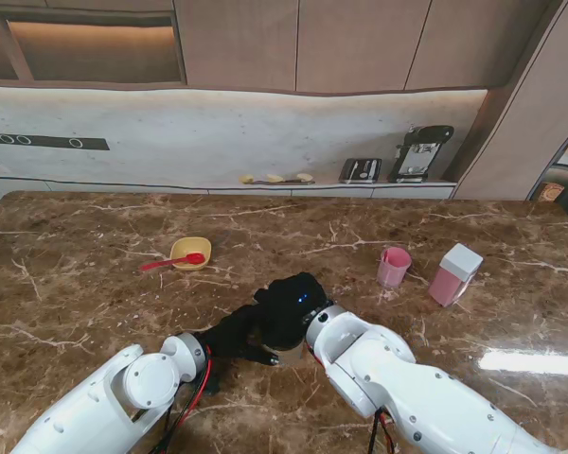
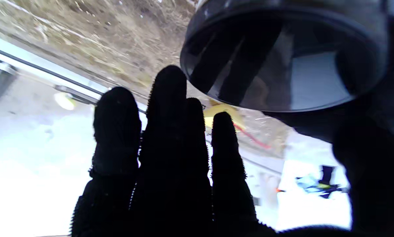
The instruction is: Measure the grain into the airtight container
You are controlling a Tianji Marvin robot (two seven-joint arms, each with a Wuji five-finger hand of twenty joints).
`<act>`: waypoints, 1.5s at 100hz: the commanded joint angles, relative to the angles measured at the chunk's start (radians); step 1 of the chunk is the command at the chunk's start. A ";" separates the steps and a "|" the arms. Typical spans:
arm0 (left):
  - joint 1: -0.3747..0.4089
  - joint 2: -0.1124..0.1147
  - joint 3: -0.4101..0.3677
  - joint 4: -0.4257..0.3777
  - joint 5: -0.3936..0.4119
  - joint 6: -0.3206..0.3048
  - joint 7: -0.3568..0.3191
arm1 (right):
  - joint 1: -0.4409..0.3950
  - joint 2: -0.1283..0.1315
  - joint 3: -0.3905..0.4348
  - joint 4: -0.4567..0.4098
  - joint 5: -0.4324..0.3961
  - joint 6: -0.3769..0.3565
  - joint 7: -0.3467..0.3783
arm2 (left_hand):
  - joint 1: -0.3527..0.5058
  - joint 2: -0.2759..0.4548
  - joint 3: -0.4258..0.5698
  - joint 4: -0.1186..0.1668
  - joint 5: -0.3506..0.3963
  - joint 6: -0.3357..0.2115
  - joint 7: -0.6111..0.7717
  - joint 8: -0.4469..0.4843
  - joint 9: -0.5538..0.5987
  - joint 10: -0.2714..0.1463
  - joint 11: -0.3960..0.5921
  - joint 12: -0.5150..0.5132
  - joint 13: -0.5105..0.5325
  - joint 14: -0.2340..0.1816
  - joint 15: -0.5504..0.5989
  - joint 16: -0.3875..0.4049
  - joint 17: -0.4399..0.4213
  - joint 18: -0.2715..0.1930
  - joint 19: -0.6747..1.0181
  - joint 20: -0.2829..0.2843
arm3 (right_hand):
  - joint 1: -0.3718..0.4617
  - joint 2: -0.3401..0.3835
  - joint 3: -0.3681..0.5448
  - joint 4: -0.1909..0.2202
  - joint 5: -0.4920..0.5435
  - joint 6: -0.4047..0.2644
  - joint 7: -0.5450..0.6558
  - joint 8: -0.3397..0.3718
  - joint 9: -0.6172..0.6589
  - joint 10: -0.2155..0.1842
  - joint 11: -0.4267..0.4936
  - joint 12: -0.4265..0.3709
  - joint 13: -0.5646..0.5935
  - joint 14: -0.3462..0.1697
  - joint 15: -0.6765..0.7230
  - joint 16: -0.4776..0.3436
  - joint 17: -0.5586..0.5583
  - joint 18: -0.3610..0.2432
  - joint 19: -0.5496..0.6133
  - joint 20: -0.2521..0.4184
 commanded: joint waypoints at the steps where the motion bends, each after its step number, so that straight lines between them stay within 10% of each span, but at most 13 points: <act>1: 0.022 0.003 0.019 0.037 0.004 0.012 -0.021 | -0.020 -0.015 0.011 -0.006 0.004 -0.013 0.105 | 0.046 0.086 0.025 0.043 0.020 -0.071 0.074 -0.002 -0.027 -0.026 -0.007 0.014 0.021 0.146 0.036 0.017 0.088 0.283 0.154 0.096 | -0.139 0.117 -0.010 0.029 -0.037 0.022 -0.037 -0.015 0.019 0.023 0.005 0.004 0.062 0.003 0.044 0.004 0.048 -0.035 0.085 -0.033; 16: 0.024 0.002 0.018 0.037 0.004 0.012 -0.018 | -0.062 -0.014 0.058 -0.036 -0.032 -0.030 0.108 | 0.047 0.086 0.024 0.043 0.021 -0.072 0.074 -0.001 -0.026 -0.026 -0.007 0.014 0.022 0.147 0.036 0.017 0.088 0.282 0.154 0.096 | -0.225 0.202 -0.023 0.047 -0.148 -0.002 -0.175 -0.088 -0.153 0.007 -0.129 -0.081 -0.227 0.077 -0.295 -0.105 -0.202 0.040 -0.146 -0.097; 31: 0.026 0.003 0.016 0.036 0.003 0.014 -0.020 | -0.095 -0.001 0.143 -0.120 -0.033 -0.152 0.262 | 0.049 0.086 0.023 0.043 0.022 -0.070 0.074 -0.001 -0.027 -0.026 -0.006 0.015 0.022 0.146 0.036 0.017 0.088 0.283 0.155 0.097 | 0.021 -0.103 0.038 0.031 -0.256 0.038 -0.278 -0.110 -0.385 0.016 -0.249 -0.147 -0.546 0.120 -0.589 -0.249 -0.469 0.097 -0.472 -0.100; 40: 0.027 0.003 0.016 0.035 0.003 0.014 -0.021 | -0.088 0.004 0.157 -0.133 -0.009 -0.196 0.306 | 0.049 0.087 0.023 0.043 0.022 -0.071 0.075 0.000 -0.027 -0.025 -0.007 0.014 0.022 0.147 0.036 0.017 0.088 0.284 0.155 0.097 | 0.183 -0.251 0.015 0.019 -0.265 0.056 -0.312 -0.130 -0.416 0.023 -0.259 -0.161 -0.585 0.128 -0.611 -0.283 -0.482 0.103 -0.537 -0.088; 60: 0.027 0.002 0.016 0.035 0.000 0.014 -0.020 | -0.028 0.008 0.098 -0.072 0.006 -0.206 0.292 | 0.047 0.092 0.018 0.043 0.021 -0.069 0.074 -0.001 -0.026 -0.024 -0.006 0.015 0.023 0.148 0.038 0.018 0.089 0.284 0.157 0.098 | 0.451 -0.269 0.022 0.007 -0.147 0.033 -0.159 -0.082 -0.330 0.011 -0.167 -0.117 -0.464 0.063 -0.519 -0.222 -0.410 0.076 -0.527 -0.038; 72: 0.030 0.003 0.012 0.034 -0.001 0.015 -0.023 | -0.010 0.001 0.046 -0.025 -0.023 -0.145 0.203 | 0.049 0.093 0.017 0.044 0.022 -0.070 0.075 0.000 -0.026 -0.026 -0.006 0.015 0.023 0.147 0.037 0.018 0.088 0.285 0.157 0.098 | 0.309 -0.255 0.294 -0.045 -0.035 -0.003 0.037 0.041 -0.174 -0.019 0.011 0.048 -0.261 -0.002 -0.237 -0.015 -0.264 0.037 -0.329 0.057; 86: 0.031 0.004 0.009 0.032 -0.003 0.017 -0.026 | -0.006 -0.016 -0.018 0.014 -0.083 0.011 0.083 | 0.050 0.091 0.020 0.045 0.022 -0.070 0.084 0.006 -0.022 -0.025 0.001 0.018 0.024 0.149 0.037 0.018 0.088 0.285 0.157 0.097 | 0.053 -0.002 0.029 -0.006 0.072 -0.024 0.099 0.089 0.024 -0.016 0.109 0.118 -0.029 -0.036 0.060 0.029 -0.062 -0.002 0.012 0.023; 108: 0.033 0.003 0.003 0.033 -0.001 0.011 -0.018 | -0.051 -0.015 0.045 -0.043 -0.081 -0.015 0.126 | 0.045 0.092 0.022 0.045 0.021 -0.071 0.082 0.005 -0.024 -0.026 0.001 0.018 0.024 0.147 0.037 0.017 0.088 0.285 0.157 0.097 | -0.126 0.125 -0.024 0.024 -0.117 -0.005 -0.152 -0.070 -0.207 -0.002 -0.139 -0.070 -0.339 0.068 -0.387 -0.154 -0.297 0.053 -0.235 -0.079; 129: 0.036 0.004 0.002 0.031 -0.002 0.012 -0.022 | -0.060 0.002 0.140 -0.119 0.018 -0.174 0.309 | 0.046 0.091 0.021 0.044 0.021 -0.072 0.080 0.005 -0.024 -0.026 0.001 0.018 0.023 0.146 0.036 0.017 0.088 0.285 0.158 0.097 | 0.241 -0.224 -0.024 0.014 -0.251 0.039 -0.312 -0.142 -0.415 0.024 -0.246 -0.153 -0.584 0.116 -0.600 -0.280 -0.478 0.101 -0.537 -0.083; 143: 0.037 0.003 0.004 0.030 -0.002 0.013 -0.020 | -0.019 0.009 0.121 -0.096 0.056 -0.199 0.349 | 0.048 0.090 0.022 0.045 0.022 -0.069 0.080 0.005 -0.024 -0.025 0.001 0.017 0.023 0.147 0.036 0.017 0.089 0.286 0.159 0.097 | 0.453 -0.265 -0.020 -0.005 -0.226 0.014 -0.298 -0.142 -0.406 0.020 -0.224 -0.153 -0.546 0.105 -0.577 -0.277 -0.436 0.098 -0.546 -0.062; 150: 0.037 0.004 0.003 0.028 -0.001 0.014 -0.021 | 0.000 0.010 0.096 -0.073 0.061 -0.188 0.346 | 0.046 0.092 0.021 0.044 0.022 -0.070 0.081 0.005 -0.025 -0.026 0.000 0.017 0.023 0.146 0.037 0.017 0.089 0.286 0.160 0.098 | 0.459 -0.318 0.167 -0.034 -0.192 0.008 -0.219 -0.112 -0.330 0.012 -0.165 -0.119 -0.435 0.076 -0.505 -0.218 -0.370 0.079 -0.496 -0.038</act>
